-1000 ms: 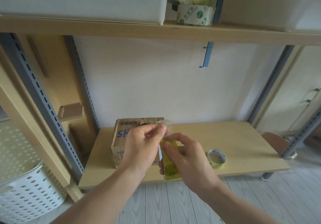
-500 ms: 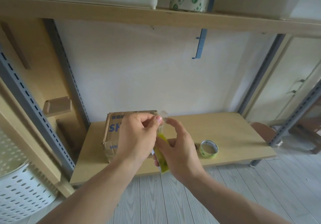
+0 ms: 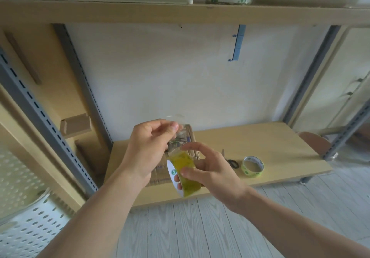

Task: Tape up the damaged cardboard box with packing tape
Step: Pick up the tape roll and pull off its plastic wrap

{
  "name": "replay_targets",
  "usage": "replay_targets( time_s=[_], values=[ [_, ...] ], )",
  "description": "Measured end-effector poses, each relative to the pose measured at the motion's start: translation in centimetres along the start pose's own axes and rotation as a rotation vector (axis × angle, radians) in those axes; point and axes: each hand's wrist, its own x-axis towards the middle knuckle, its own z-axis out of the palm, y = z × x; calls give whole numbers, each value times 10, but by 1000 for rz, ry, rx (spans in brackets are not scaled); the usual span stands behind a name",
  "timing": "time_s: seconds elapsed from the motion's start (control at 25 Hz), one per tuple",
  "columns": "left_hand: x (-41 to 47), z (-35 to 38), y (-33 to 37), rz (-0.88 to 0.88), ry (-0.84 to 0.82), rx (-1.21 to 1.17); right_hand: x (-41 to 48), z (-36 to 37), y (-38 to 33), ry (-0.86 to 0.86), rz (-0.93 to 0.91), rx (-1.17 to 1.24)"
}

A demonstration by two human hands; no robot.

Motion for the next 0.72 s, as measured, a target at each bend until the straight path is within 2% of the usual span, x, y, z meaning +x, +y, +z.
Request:
replay_targets(
  time_s=[0.12, 0.2, 0.4, 0.56, 0.72],
  values=[
    [-9, -22, 3, 38, -164, 100, 3, 11, -6, 0, -24, -18],
    [-15, -28, 1, 69, -198, 171, 4, 15, -7, 36, -39, -40],
    [-27, -13, -3, 253, 21, 318, -7, 8, -4, 22, -42, -96],
    [-27, 5, 6, 317, 68, 311, -15, -13, -11, 51, -93, -67],
    [-32, 30, 8, 356, 24, 340, -24, -37, -20, 291, -272, -350]
  ],
)
